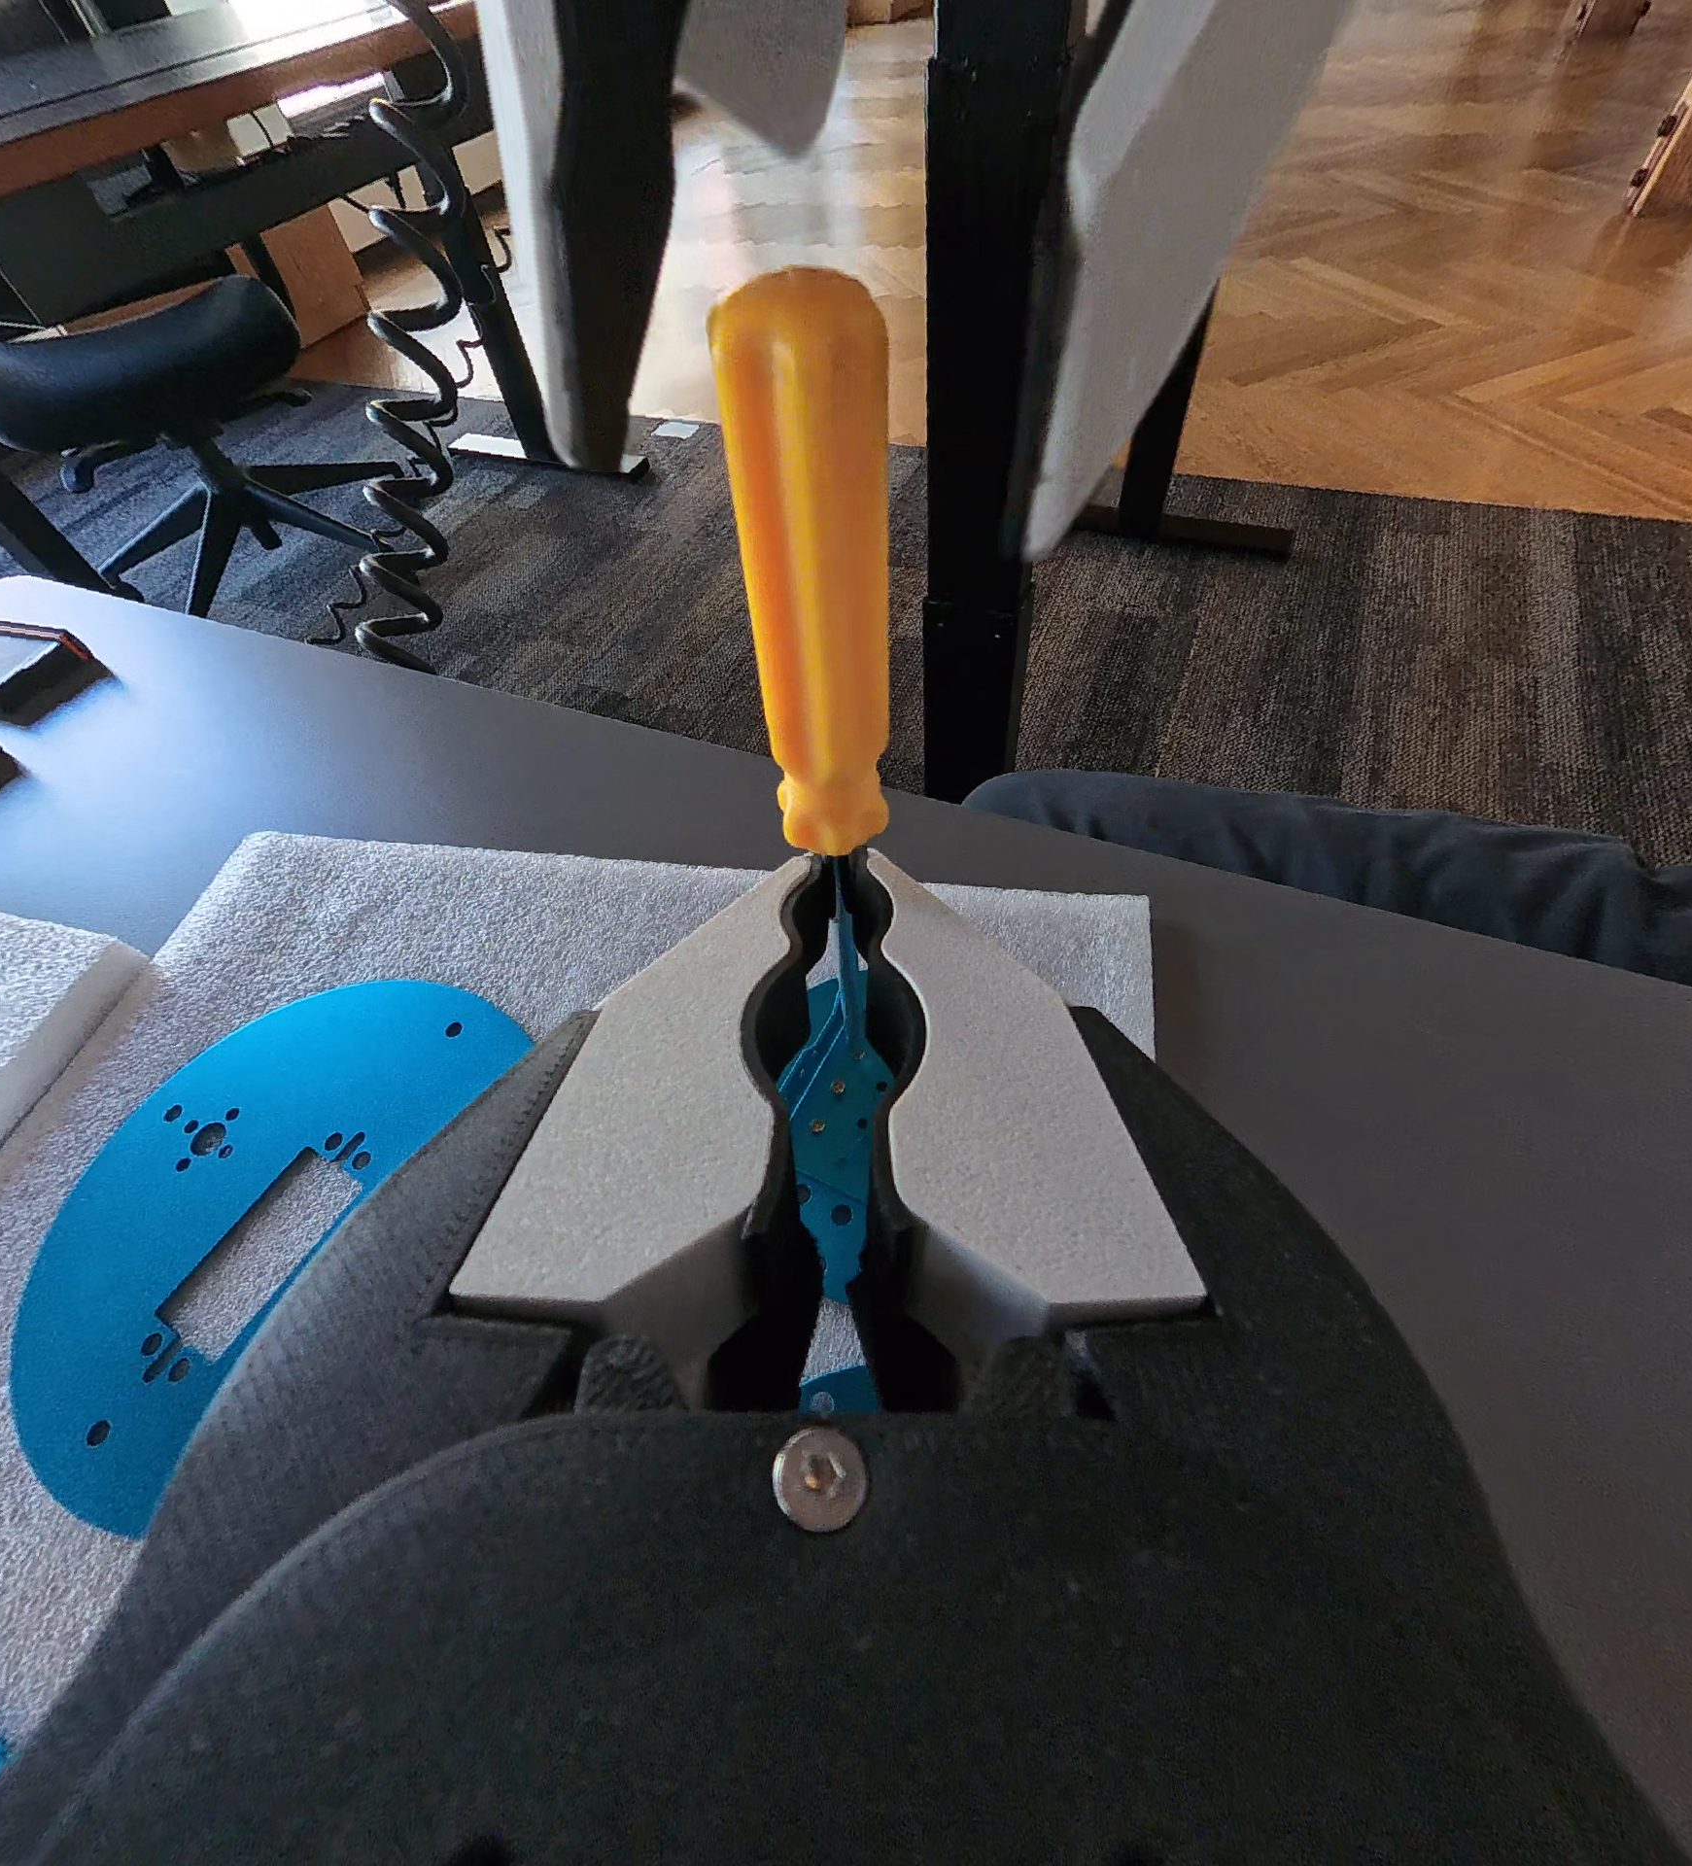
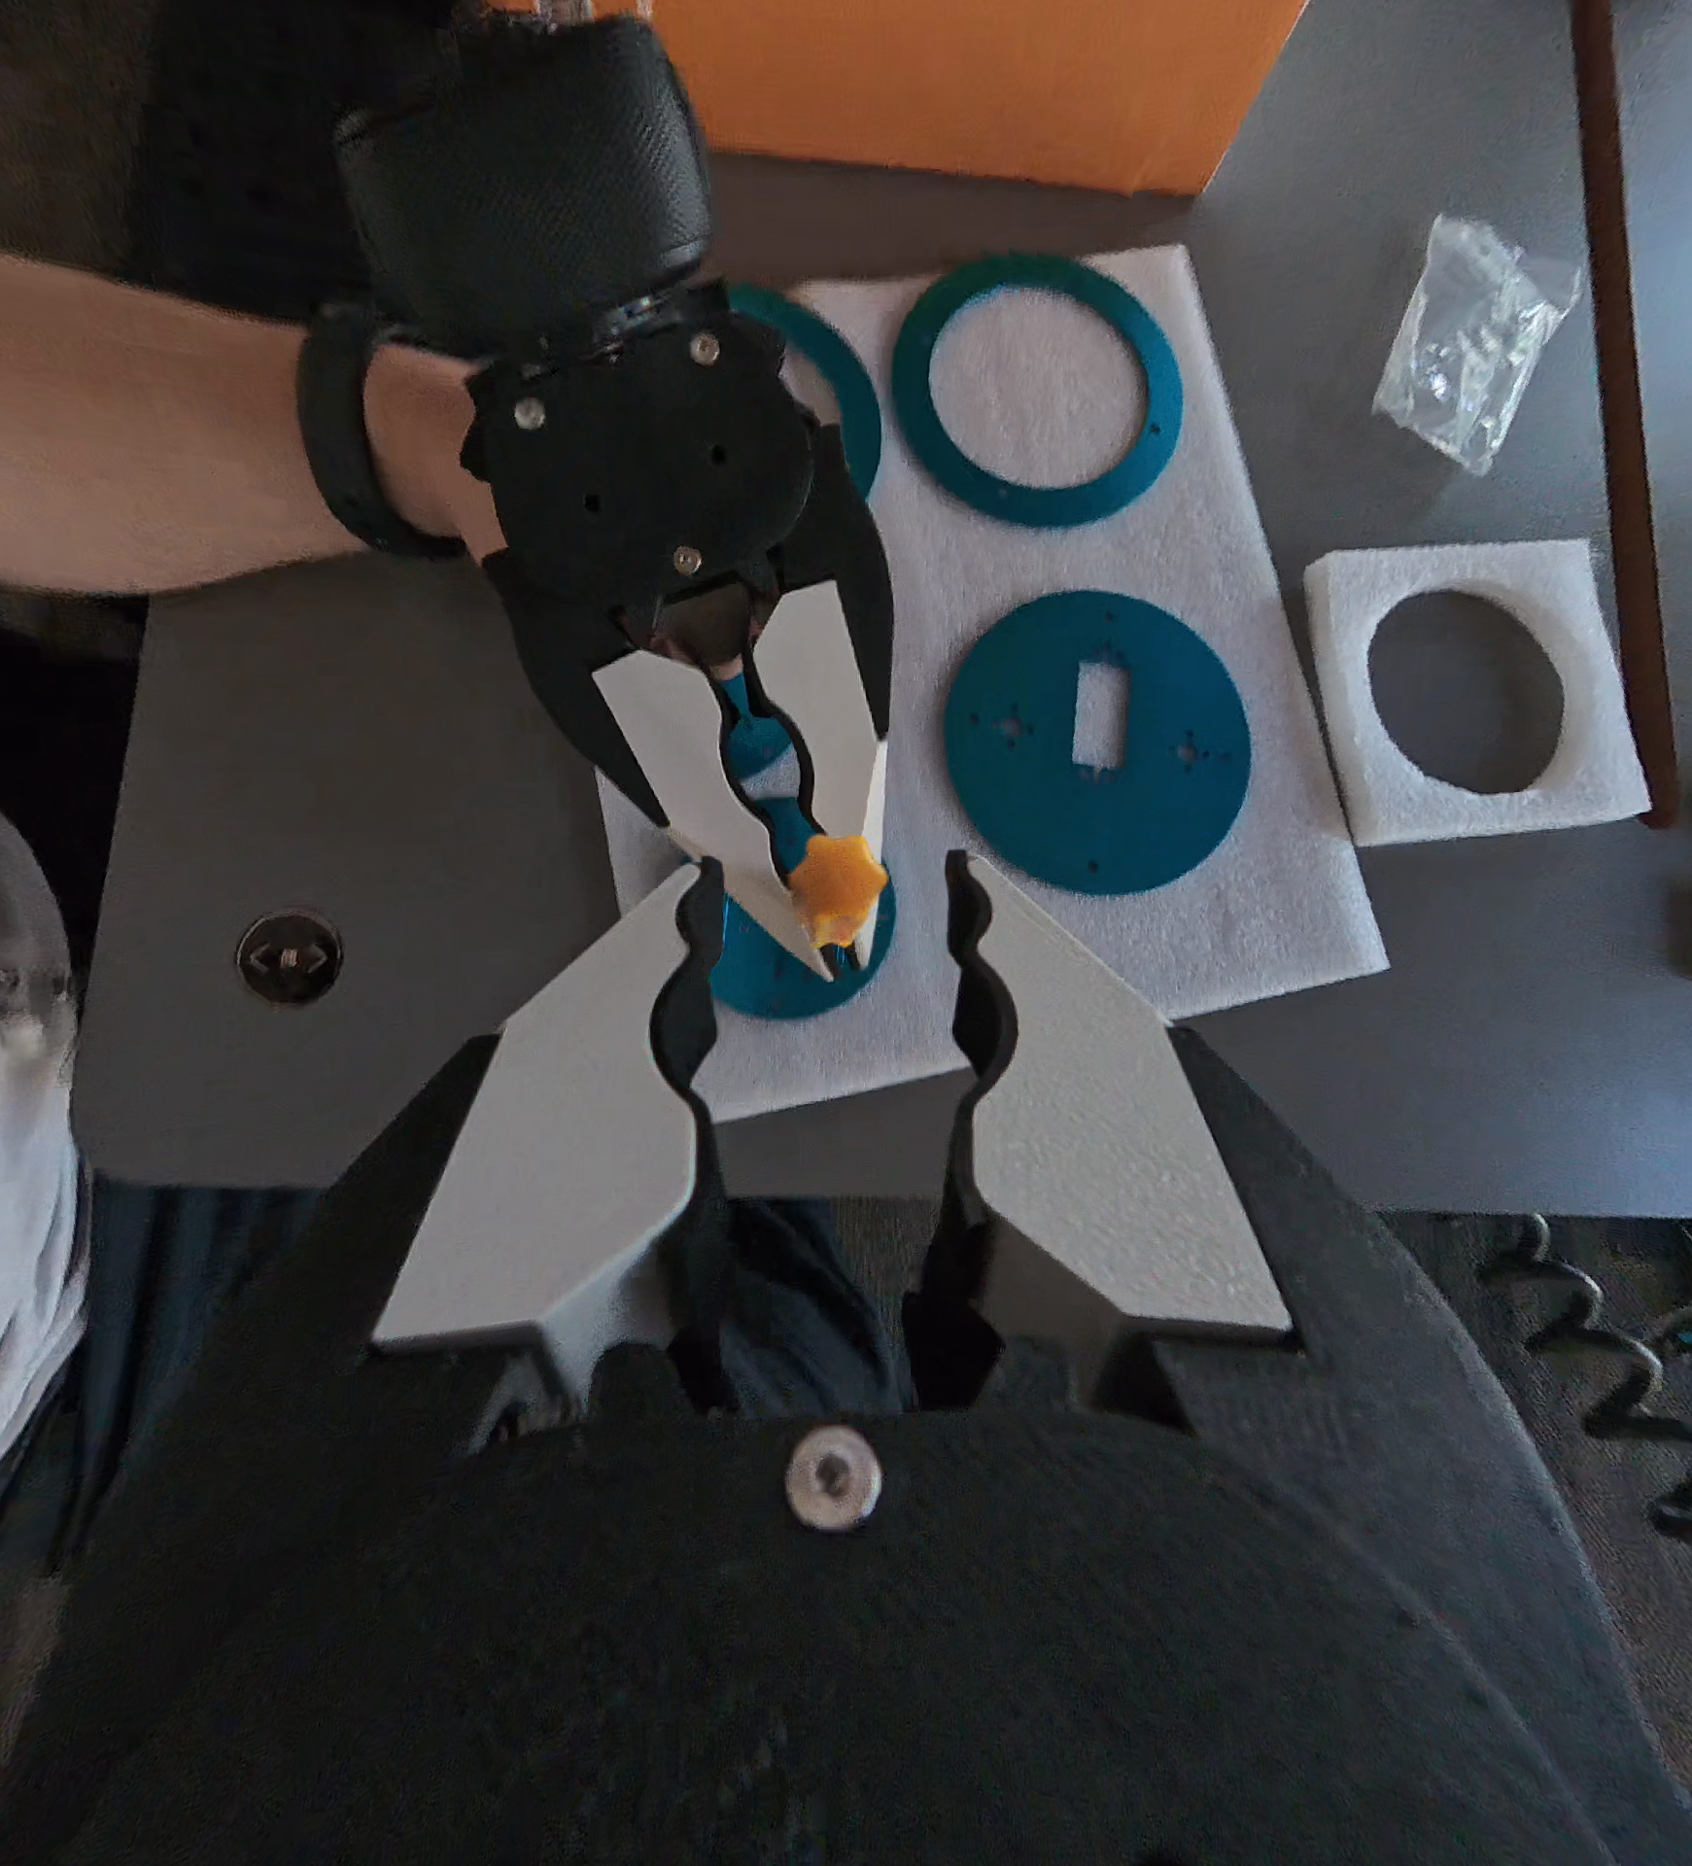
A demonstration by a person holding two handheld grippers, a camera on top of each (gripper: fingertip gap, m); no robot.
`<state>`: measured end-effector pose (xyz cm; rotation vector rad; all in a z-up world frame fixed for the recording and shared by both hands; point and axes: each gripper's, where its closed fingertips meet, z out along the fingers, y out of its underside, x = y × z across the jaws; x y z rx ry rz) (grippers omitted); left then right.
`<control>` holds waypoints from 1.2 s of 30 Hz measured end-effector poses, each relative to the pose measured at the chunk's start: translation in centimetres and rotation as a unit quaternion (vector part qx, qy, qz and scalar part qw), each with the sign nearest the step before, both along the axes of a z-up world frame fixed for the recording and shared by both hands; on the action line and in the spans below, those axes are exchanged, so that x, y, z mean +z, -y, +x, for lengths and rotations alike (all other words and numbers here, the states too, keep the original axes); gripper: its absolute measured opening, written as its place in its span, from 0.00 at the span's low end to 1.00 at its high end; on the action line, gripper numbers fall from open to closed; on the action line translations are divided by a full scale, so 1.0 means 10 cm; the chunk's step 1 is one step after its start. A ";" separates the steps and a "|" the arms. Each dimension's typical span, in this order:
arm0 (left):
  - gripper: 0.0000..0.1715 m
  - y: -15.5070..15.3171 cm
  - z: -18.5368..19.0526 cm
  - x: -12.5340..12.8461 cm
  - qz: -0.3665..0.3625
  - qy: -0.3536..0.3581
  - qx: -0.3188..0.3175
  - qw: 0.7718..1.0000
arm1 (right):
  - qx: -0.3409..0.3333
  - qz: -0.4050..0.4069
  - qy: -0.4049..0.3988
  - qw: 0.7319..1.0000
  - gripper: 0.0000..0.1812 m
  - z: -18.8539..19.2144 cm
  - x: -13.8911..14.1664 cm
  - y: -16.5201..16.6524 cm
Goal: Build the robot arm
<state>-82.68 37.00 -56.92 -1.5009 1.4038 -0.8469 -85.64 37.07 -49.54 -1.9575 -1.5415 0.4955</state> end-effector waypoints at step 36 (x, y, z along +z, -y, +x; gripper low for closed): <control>0.01 0.10 -0.09 0.05 0.015 -0.014 0.003 1.000 | -0.288 0.185 -0.292 0.893 0.10 -0.10 0.02 -0.18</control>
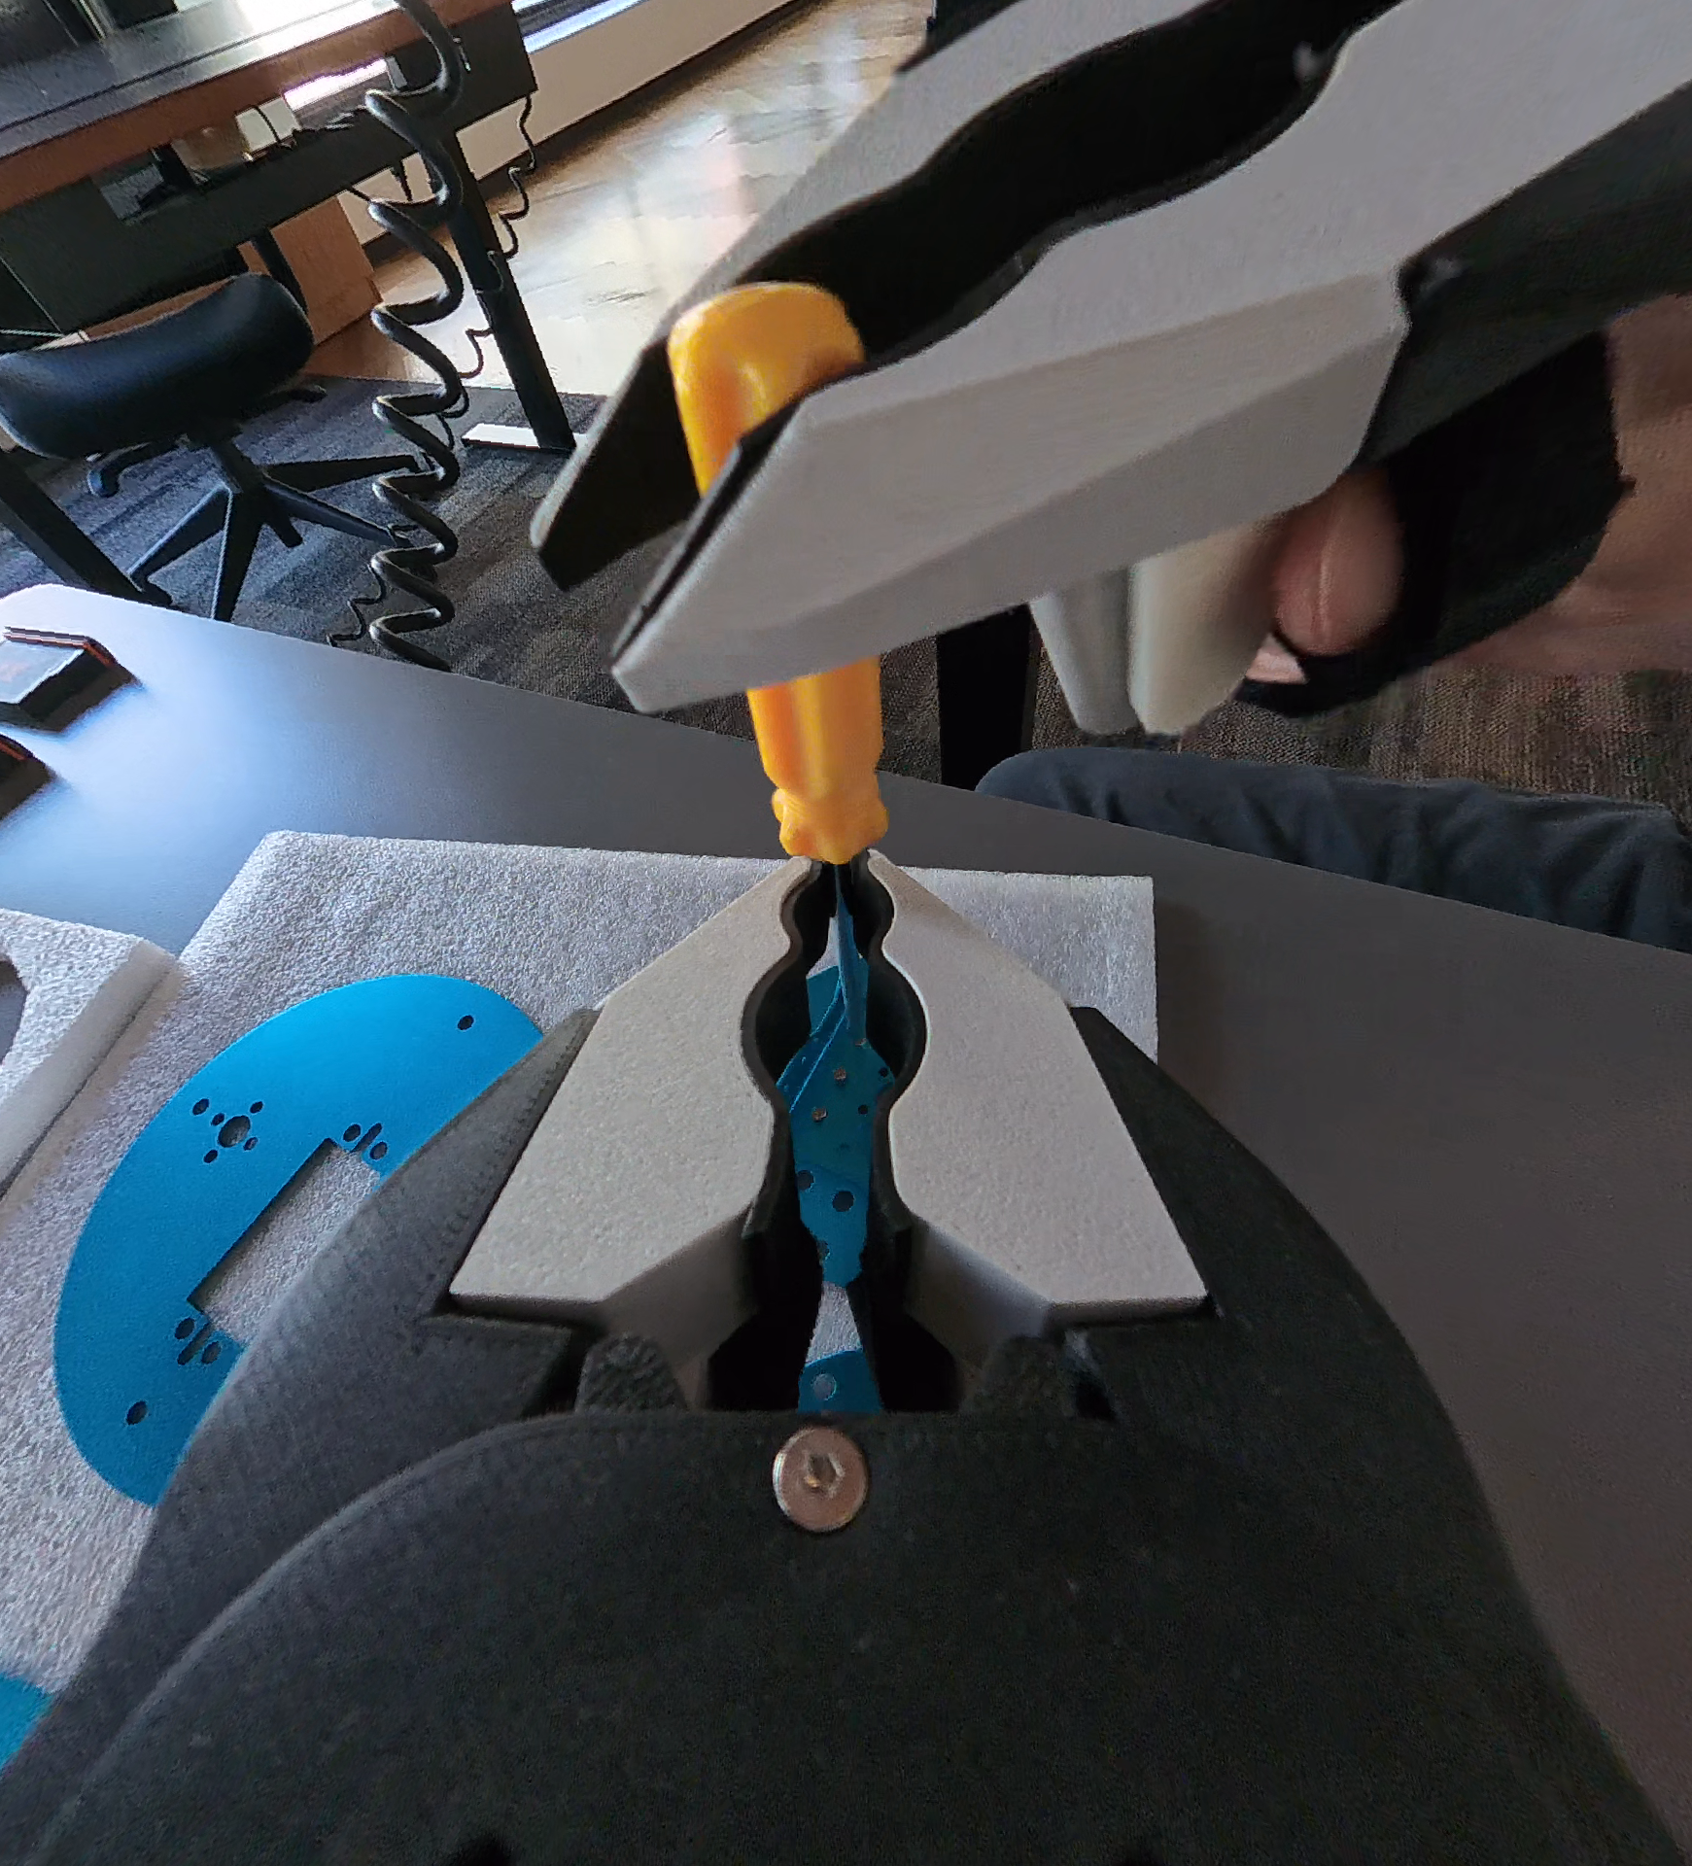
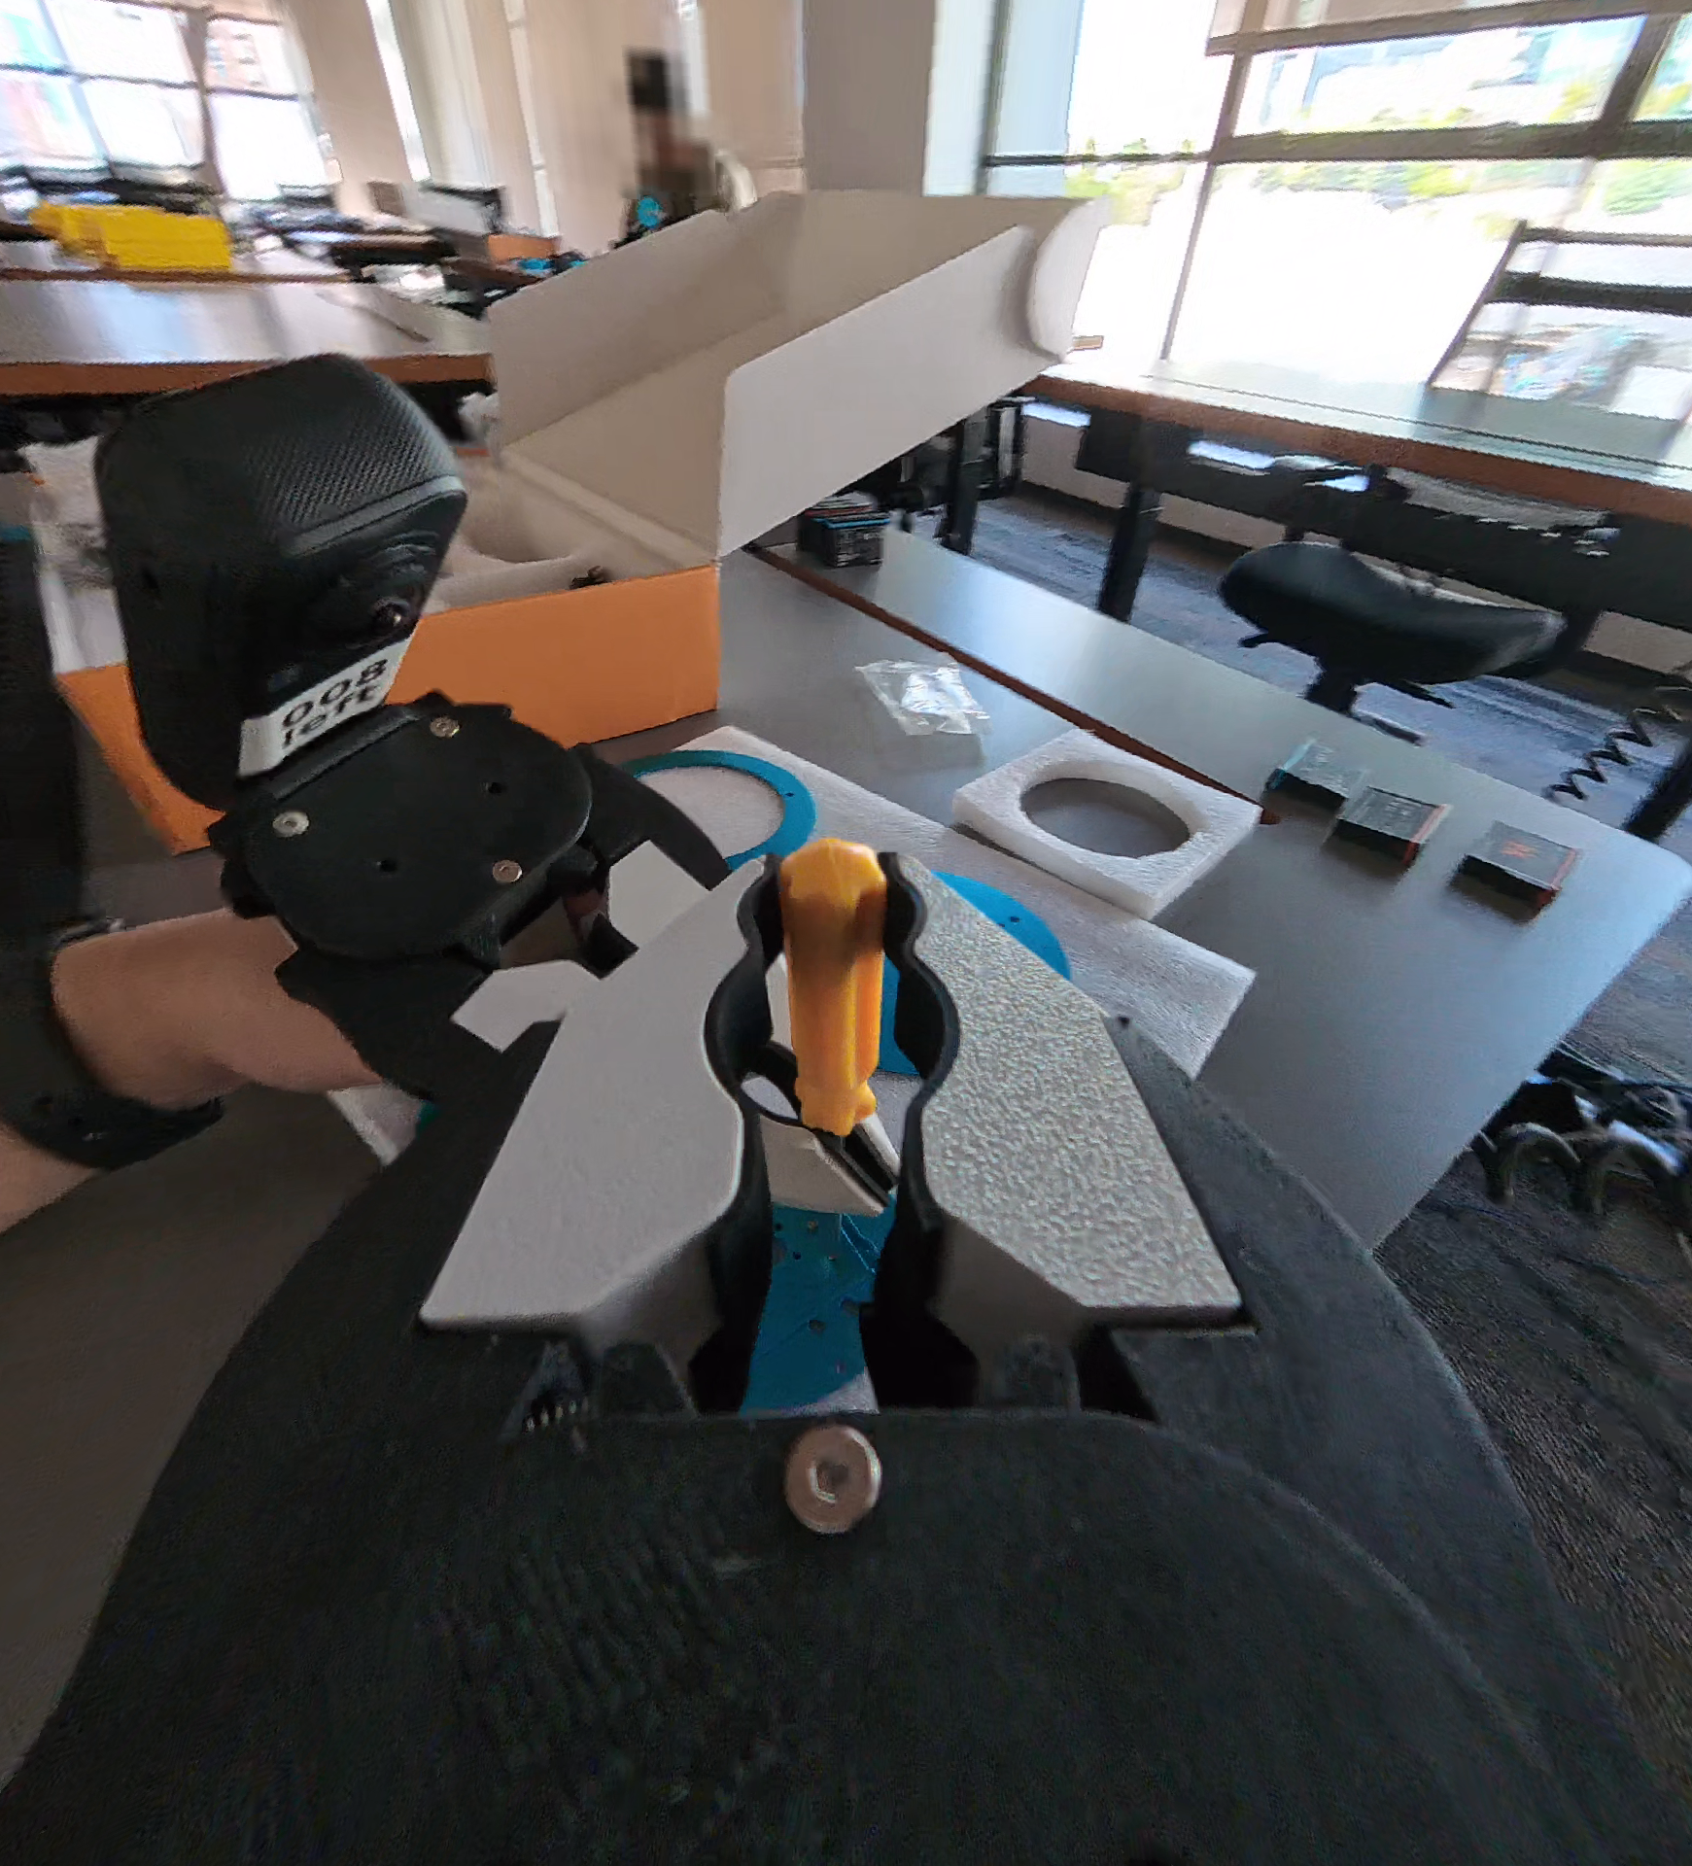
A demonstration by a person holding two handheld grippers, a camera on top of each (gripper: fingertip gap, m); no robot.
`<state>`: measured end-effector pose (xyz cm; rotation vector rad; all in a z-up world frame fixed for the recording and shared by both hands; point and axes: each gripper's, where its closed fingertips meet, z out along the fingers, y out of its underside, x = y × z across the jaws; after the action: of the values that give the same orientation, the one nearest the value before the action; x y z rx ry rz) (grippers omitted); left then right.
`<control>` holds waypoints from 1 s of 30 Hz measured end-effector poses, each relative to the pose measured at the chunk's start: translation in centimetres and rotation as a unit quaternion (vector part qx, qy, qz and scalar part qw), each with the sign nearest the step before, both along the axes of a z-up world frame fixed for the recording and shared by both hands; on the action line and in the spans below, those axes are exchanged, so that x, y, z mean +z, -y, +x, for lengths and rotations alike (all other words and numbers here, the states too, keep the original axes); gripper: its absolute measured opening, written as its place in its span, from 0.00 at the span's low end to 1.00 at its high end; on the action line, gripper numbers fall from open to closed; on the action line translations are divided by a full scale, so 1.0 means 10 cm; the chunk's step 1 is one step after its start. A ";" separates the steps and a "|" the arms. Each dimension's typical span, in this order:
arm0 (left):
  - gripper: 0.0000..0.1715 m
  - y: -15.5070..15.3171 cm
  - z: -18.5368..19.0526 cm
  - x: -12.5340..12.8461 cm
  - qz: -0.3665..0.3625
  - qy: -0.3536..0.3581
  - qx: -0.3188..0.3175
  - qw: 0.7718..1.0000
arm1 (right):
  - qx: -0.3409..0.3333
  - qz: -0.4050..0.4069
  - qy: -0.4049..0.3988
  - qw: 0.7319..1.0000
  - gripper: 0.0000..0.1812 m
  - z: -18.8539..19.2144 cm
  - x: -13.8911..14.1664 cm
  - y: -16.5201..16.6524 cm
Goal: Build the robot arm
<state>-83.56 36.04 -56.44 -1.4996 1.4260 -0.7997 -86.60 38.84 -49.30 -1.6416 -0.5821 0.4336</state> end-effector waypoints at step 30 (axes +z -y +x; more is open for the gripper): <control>0.01 0.05 -0.02 0.02 0.007 -0.006 -0.006 1.000 | -0.085 0.000 0.002 0.996 0.09 0.03 -0.04 -0.04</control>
<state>-83.74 35.54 -56.22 -1.4889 1.4473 -0.7866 -86.27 39.24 -49.75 -1.6764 -0.4409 0.3045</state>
